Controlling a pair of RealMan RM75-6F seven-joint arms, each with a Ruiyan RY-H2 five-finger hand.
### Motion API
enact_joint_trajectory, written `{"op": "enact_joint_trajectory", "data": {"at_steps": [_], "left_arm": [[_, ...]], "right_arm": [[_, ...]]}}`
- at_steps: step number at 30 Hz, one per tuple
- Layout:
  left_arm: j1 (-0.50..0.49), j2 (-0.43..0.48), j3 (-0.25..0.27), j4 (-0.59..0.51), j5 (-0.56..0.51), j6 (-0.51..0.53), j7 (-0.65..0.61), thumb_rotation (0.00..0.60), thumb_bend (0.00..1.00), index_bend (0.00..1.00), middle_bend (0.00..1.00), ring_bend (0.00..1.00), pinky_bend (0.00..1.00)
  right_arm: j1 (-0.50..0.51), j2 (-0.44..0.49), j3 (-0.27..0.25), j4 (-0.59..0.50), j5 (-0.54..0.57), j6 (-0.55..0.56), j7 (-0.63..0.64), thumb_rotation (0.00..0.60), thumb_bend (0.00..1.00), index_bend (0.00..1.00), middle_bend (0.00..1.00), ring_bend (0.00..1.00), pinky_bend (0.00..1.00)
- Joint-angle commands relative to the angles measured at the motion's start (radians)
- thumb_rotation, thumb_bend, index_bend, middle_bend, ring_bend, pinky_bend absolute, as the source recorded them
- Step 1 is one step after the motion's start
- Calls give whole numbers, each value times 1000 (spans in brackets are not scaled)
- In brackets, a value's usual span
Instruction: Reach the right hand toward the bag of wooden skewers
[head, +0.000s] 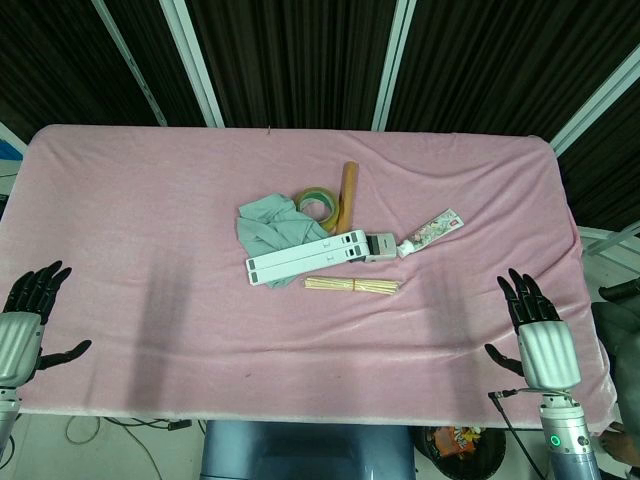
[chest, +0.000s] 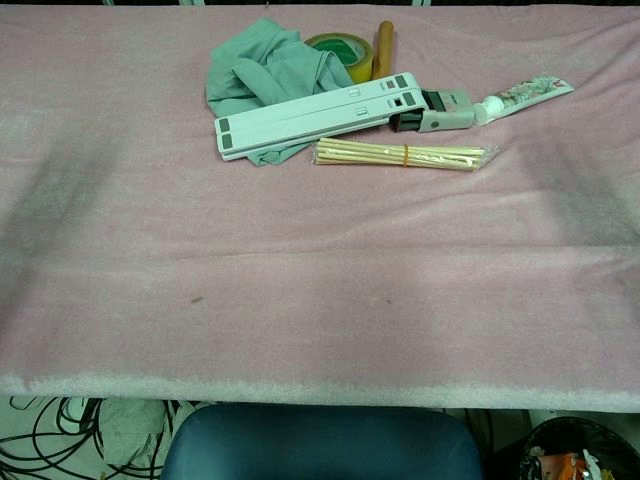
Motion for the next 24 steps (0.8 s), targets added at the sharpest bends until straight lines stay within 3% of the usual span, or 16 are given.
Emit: {"op": "enact_joint_trajectory", "data": {"at_steps": [1,12,18,21,24], "left_arm": [[0,0,0,0,-2,-2,-1,600,0,0,0,0,0],[8,4,1,0,0,11,-7,600,0,0,0,0,0],[6,6,0,3,0,7,-15,600,0,0,0,0,0],[4,7,0,4,0,5,-19,600,0,0,0,0,0],[2,8,-1,3,-2,0,-25,600,0,0,0,0,0]], "right_arm": [[1,-2,2,0,0,-3,-1,600,152,0,0,0,252],[7,3,14,-26,-7,-14,-4,600,151,0,0,2,252],[45,-13,45,-69,2,-56,-45,600,146,0,1,9,252],[84,-31,70,-93,11,-99,-85,600,144,12,60,52,252],[151,-69,102,-117,37,-185,-134,600,151,100,157,125,266]]}}
